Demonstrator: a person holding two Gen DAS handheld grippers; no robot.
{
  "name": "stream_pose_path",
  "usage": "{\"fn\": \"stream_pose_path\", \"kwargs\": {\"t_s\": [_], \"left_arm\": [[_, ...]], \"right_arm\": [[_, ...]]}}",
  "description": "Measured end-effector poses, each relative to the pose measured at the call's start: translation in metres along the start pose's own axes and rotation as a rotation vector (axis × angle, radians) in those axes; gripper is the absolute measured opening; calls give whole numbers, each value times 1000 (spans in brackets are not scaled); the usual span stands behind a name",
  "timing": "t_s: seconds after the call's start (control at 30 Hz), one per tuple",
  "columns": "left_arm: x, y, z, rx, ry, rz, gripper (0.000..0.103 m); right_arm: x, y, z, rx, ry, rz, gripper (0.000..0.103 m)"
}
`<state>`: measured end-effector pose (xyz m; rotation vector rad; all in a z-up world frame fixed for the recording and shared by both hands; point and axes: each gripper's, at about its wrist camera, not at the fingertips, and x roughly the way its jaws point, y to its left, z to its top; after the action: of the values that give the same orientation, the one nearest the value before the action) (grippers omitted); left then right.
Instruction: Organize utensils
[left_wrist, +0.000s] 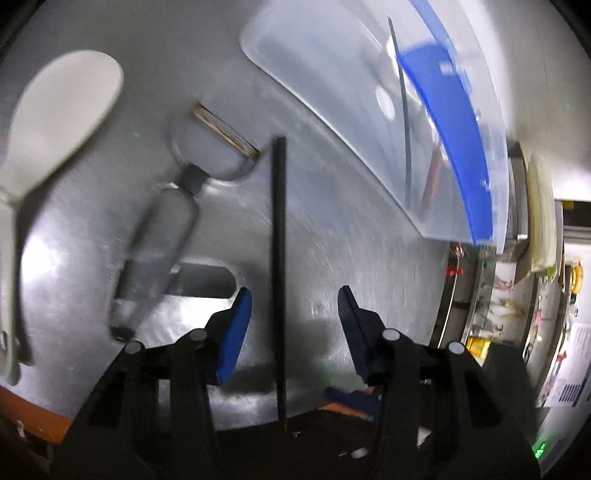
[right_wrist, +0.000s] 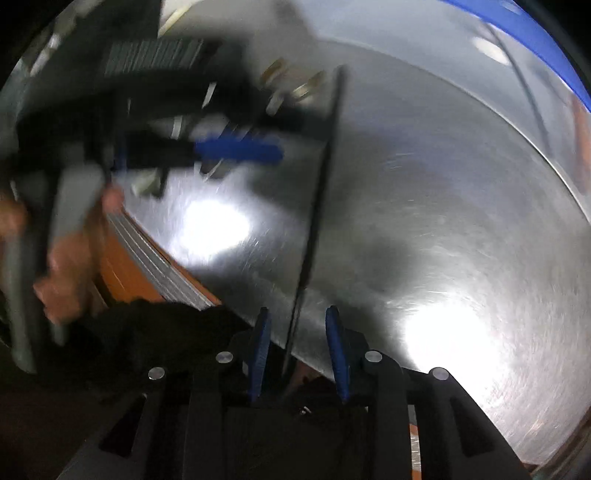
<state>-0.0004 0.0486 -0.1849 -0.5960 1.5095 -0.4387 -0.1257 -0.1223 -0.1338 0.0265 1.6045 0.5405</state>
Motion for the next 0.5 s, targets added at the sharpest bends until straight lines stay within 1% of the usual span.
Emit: {"fn": "stream_pose_path", "kwargs": {"t_s": [0.1, 0.13, 0.17, 0.2, 0.23, 0.3, 0.33, 0.37, 0.4, 0.43, 0.5], "left_arm": [[-8, 10, 5, -43, -18, -11, 46], [-10, 13, 6, -54, -22, -12, 46], [-12, 16, 7, -66, -24, -18, 46], [-13, 19, 8, -71, -19, -23, 46], [-13, 21, 8, -74, -8, -29, 47], [-9, 23, 7, -75, 15, -42, 48], [-7, 23, 7, -76, 32, -55, 49], [-4, 23, 6, -74, 52, -69, 49], [-1, 22, 5, -73, 67, -78, 49], [3, 21, 4, -72, 86, -86, 49], [11, 17, 1, -65, 113, -91, 49]], "right_arm": [[14, 11, 4, -47, 6, -92, 33], [19, 15, 6, -60, 14, -118, 31], [27, 20, 6, -92, 31, -183, 23], [28, 26, 5, -123, 11, -214, 8], [31, 31, 8, -120, 20, -219, 9], [29, 24, 10, -67, 22, -174, 6], [25, 14, 11, -14, 24, -87, 1], [20, 6, 10, 27, 23, -2, 1], [15, -4, 10, 57, 21, 51, 1], [7, -13, 10, 94, 16, 124, 1], [-2, -22, 9, 131, -2, 175, 1]]}}
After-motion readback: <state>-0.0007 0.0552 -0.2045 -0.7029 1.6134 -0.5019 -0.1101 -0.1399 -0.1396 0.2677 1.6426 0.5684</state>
